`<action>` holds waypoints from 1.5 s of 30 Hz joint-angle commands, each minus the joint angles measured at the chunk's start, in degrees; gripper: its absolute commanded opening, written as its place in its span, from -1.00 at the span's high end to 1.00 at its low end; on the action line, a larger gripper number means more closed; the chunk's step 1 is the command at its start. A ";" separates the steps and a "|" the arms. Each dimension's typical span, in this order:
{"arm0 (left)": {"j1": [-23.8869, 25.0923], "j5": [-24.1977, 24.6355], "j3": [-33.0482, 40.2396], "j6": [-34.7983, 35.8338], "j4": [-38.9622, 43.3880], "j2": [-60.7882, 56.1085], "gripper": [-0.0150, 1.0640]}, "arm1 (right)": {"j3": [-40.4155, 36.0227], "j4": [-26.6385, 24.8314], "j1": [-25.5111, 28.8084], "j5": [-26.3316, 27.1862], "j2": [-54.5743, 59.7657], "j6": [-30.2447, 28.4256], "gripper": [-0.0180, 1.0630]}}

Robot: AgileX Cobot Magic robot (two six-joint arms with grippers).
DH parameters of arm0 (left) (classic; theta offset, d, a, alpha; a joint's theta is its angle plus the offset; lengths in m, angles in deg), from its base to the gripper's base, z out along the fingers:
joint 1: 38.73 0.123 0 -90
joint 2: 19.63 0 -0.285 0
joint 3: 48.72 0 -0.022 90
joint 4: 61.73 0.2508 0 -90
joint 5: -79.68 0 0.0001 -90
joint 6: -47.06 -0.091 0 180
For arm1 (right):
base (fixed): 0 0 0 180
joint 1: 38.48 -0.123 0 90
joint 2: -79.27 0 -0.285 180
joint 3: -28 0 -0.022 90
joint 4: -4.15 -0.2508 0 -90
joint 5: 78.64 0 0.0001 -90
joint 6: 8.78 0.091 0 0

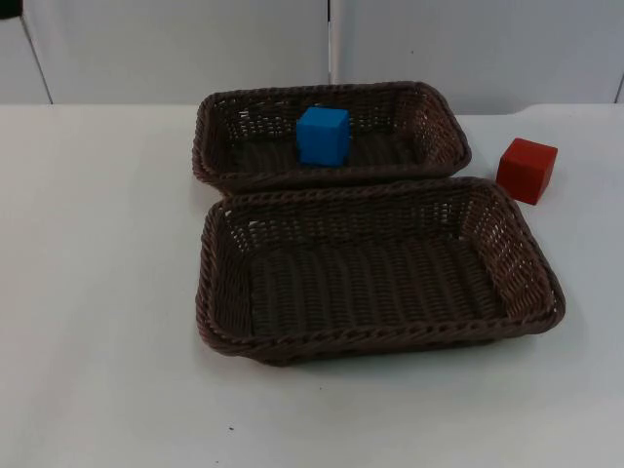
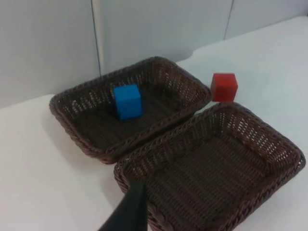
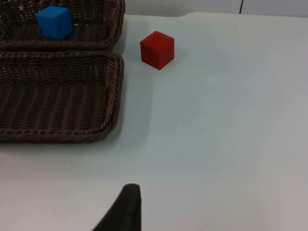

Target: Pick up one cube with the left hand and place it into the upper basket. Pick up one cube with the right hand and place it into the lower basket.

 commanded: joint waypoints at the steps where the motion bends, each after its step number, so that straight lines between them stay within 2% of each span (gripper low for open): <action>1: 0.10 0.21 0.31 0.47 0.23 -0.53 -0.90 | -0.09 -0.08 0.49 0.21 -0.21 -0.16 -0.98; 45: 0.10 0.59 0.31 0.23 0.40 -0.53 -0.90 | 0.23 -0.12 0.49 0.43 -0.21 -0.10 -0.98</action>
